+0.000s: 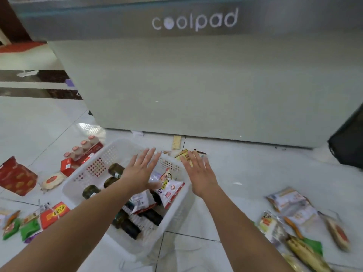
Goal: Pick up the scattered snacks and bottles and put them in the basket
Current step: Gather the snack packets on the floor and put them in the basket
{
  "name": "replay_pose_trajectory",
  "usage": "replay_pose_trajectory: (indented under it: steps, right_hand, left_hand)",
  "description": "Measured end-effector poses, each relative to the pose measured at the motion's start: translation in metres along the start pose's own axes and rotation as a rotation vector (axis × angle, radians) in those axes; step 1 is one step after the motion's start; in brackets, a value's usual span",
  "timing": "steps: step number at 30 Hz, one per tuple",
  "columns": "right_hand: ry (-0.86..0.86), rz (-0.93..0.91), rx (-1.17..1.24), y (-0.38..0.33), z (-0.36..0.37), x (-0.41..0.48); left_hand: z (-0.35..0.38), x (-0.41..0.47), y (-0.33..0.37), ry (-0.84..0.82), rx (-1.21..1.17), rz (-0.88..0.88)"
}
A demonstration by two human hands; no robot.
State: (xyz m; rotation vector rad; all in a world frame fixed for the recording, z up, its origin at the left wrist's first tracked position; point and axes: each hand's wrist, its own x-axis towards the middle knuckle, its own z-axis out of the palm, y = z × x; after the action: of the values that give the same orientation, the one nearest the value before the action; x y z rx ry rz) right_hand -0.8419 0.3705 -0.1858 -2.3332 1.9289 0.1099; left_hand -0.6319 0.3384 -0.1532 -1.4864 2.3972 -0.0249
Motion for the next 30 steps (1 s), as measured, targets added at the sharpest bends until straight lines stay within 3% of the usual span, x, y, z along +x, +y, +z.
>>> replay_pose_trajectory:
  steps: [5,10,14,20,24,30]
  right_hand:
    - [0.007,0.301,0.053,0.082,0.007,-0.054]
    - [0.103,0.639,0.006,0.17,0.032,-0.165]
    - [-0.067,0.947,0.101,0.211,0.064,-0.291]
    - [-0.144,1.31,0.107,0.218,0.083,-0.437]
    - [-0.149,1.341,0.175,0.203,0.112,-0.469]
    - [-0.075,1.168,0.496,0.155,0.177,-0.439]
  left_hand:
    - [-0.017,0.04,0.076,0.109,0.036,0.199]
    - [-0.029,0.065,0.185,0.167,-0.029,0.437]
    - [-0.026,0.061,0.281,0.142,-0.038,0.634]
    - [-0.003,0.022,0.393,0.105,0.023,0.899]
    - [0.024,0.008,0.432,0.029,0.093,1.018]
    - [0.046,0.027,0.446,0.031,0.145,1.008]
